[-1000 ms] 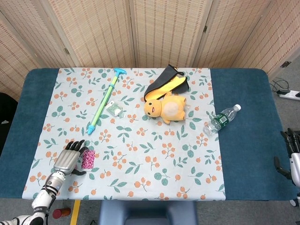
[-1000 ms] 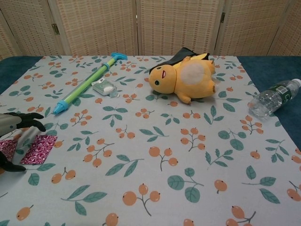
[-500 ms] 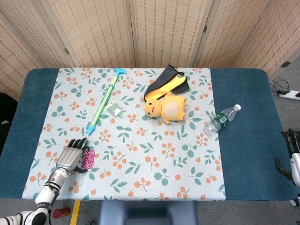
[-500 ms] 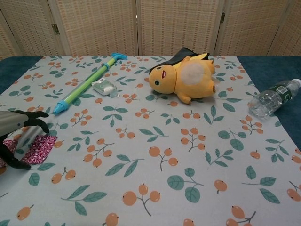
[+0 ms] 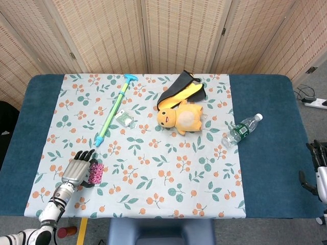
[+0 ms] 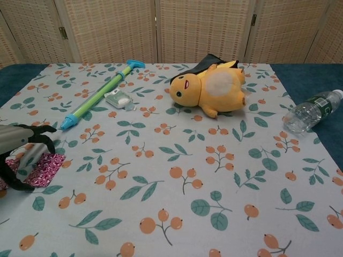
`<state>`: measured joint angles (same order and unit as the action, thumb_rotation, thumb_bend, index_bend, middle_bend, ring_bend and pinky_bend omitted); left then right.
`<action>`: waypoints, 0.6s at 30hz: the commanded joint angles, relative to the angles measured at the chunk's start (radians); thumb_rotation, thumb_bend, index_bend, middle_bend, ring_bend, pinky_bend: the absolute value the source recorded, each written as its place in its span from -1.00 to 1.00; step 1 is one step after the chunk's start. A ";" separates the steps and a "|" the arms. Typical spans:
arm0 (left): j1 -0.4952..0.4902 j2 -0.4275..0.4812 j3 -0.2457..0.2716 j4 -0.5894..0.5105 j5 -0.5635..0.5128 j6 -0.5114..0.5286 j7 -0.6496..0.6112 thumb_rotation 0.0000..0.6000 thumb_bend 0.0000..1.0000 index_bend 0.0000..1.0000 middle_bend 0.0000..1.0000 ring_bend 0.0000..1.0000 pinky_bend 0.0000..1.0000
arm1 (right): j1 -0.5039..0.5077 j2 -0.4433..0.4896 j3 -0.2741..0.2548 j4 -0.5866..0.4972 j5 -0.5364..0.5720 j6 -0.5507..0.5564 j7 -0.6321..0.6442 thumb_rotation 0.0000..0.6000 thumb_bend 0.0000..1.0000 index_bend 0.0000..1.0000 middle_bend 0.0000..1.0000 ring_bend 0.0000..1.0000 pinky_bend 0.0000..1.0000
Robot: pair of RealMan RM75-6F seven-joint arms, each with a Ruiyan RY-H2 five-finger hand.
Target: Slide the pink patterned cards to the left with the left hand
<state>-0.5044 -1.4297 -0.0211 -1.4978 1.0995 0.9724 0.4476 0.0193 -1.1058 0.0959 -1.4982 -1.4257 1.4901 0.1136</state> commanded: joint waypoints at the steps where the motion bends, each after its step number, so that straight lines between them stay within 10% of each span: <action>1: 0.003 0.005 0.000 -0.007 0.001 0.009 -0.004 0.97 -0.66 -0.35 -1.00 -1.00 -1.00 | 0.000 0.001 0.001 0.001 0.000 0.001 0.001 1.00 -0.05 -1.00 -1.00 -1.00 -1.00; 18: 0.071 0.104 -0.018 -0.086 -0.075 0.101 -0.051 0.99 -0.65 -0.35 -1.00 -1.00 -1.00 | 0.014 0.012 0.013 0.009 0.006 -0.013 0.004 1.00 -0.05 -1.00 -1.00 -1.00 -1.00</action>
<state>-0.4384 -1.3295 -0.0372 -1.5818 1.0300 1.0694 0.4018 0.0326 -1.0944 0.1090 -1.4891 -1.4196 1.4773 0.1179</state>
